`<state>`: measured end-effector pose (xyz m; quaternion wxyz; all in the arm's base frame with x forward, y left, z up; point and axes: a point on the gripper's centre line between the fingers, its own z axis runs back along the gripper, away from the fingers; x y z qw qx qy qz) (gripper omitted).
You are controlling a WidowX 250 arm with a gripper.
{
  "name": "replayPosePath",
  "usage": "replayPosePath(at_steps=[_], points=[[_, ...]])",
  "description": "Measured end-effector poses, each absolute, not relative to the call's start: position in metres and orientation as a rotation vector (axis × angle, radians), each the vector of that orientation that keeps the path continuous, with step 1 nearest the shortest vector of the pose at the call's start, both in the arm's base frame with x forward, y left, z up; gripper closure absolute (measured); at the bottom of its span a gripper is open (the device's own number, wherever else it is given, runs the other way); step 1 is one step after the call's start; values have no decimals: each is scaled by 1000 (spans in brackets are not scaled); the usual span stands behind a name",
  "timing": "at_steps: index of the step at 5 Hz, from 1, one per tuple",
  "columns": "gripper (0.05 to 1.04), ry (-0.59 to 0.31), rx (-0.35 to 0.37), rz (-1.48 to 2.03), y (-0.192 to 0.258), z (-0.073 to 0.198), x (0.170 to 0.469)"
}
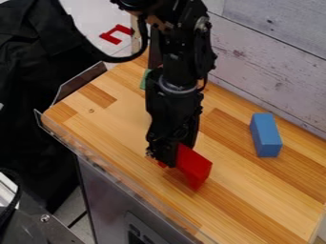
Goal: Move the red cube to the left
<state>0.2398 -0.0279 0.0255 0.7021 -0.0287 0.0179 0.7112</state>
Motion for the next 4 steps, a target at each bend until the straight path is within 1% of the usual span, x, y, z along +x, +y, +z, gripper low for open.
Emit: replayPosePath(at_steps=[1,2,3,4], points=[[525,44,-68,1594,-27,21,244],[525,49,-53,1595,-23,17,244],[483,54,-28,1579,-21,12,243],[187,42,-27,1592,-20,10,242]])
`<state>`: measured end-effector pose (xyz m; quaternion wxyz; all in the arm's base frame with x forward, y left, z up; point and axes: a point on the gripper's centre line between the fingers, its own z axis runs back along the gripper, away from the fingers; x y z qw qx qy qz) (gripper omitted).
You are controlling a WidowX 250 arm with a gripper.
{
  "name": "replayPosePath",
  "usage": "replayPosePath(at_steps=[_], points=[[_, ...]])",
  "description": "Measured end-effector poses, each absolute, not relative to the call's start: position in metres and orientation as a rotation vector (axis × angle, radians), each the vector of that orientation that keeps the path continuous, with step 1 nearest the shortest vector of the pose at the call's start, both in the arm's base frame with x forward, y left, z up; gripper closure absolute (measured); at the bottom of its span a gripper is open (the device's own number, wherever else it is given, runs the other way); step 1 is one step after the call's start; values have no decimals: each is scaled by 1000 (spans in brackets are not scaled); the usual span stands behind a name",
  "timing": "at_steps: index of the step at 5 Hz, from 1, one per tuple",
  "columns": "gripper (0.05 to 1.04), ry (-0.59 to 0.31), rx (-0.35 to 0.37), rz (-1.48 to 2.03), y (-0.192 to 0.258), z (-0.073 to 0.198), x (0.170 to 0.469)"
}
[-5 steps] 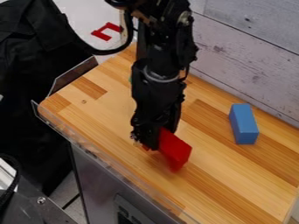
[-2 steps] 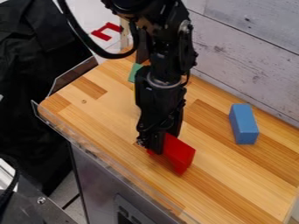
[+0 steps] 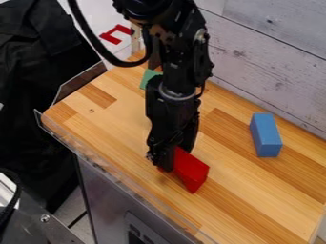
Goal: Move the red cube to the left
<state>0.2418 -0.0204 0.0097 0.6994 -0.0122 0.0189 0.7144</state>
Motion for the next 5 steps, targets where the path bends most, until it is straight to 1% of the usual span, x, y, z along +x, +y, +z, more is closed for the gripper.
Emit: replayPosePath(at_steps=[1,2,3,4,5], points=[[79,30,-20,1586,-21,9,240],[83,-1,-15,1558,-19,26,240],[83,-77,24,1507,-20,54,245],[83,-119,31,1368,-21,79,247],[83,-52,-15,1096,-28,88,248]])
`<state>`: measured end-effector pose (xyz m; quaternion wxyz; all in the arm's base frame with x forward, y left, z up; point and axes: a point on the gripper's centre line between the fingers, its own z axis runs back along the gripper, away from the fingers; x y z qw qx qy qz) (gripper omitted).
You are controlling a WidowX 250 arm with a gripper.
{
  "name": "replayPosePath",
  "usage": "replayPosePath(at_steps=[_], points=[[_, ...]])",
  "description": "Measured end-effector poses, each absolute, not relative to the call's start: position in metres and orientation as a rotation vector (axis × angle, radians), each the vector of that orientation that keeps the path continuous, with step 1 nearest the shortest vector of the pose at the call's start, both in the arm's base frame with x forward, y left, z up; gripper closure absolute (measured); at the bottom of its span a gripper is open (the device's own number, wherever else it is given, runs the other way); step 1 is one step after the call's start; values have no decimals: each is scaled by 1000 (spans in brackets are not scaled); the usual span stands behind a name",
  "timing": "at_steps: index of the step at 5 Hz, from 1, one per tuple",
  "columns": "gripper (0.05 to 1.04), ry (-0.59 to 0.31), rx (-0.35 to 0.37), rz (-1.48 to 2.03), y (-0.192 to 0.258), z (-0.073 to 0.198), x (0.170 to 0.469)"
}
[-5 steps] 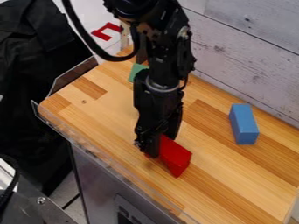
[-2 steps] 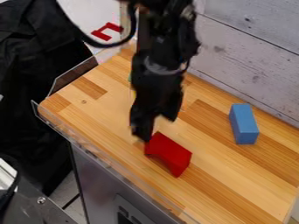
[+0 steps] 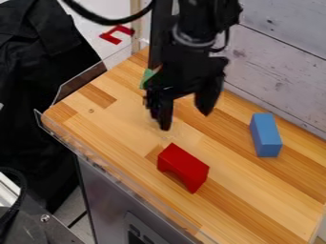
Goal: Move the red cube to the left
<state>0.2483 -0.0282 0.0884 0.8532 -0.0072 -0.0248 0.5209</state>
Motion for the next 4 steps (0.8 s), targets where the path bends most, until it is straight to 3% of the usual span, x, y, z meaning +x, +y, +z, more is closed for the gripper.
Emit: replayPosePath(at_steps=[2,3,4], points=[[83,73,-24,636,-39,100,238],[83,26,47,404,-44,96,233],[83,-30,47,149,-53,90,229]])
